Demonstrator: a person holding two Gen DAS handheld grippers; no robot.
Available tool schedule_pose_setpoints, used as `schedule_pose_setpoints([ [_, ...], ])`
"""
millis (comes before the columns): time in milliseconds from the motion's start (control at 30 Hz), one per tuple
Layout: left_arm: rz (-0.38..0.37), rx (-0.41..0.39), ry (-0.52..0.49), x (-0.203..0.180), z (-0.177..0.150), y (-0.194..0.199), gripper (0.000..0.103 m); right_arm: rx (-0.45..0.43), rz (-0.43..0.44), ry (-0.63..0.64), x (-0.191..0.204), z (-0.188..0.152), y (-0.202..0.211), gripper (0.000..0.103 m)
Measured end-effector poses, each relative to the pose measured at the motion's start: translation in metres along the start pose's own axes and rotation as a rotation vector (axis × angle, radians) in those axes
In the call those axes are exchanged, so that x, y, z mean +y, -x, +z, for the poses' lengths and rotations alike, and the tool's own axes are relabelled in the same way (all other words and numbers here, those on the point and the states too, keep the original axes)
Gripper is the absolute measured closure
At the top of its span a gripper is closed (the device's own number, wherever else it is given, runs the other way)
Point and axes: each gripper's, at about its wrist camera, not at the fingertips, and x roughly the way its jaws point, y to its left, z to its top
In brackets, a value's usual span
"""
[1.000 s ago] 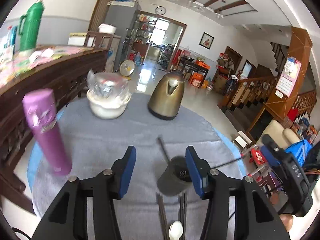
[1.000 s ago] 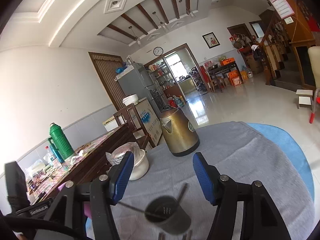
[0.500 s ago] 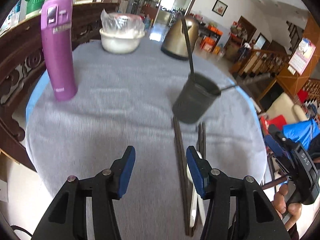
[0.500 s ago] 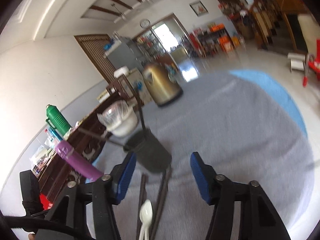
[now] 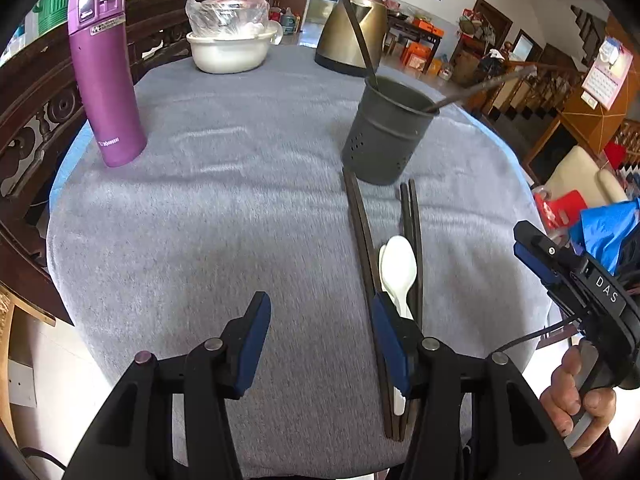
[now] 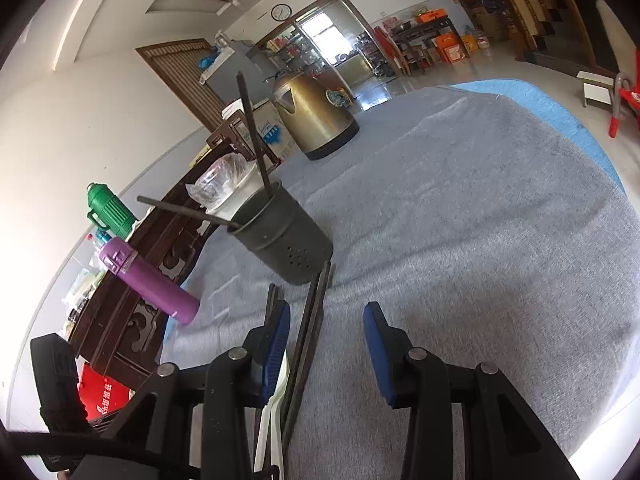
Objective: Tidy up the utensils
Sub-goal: 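Move both open tools down toward the white spoons on the cloth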
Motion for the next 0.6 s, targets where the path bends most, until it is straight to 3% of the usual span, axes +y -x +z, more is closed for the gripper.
schedule_pose_setpoints([
  [600, 0.022, 0.031, -0.02, -0.013, -0.004, -0.009, 0.049, -0.007, 0.027, -0.02, -0.011, -0.003, 0.008, 0.061],
])
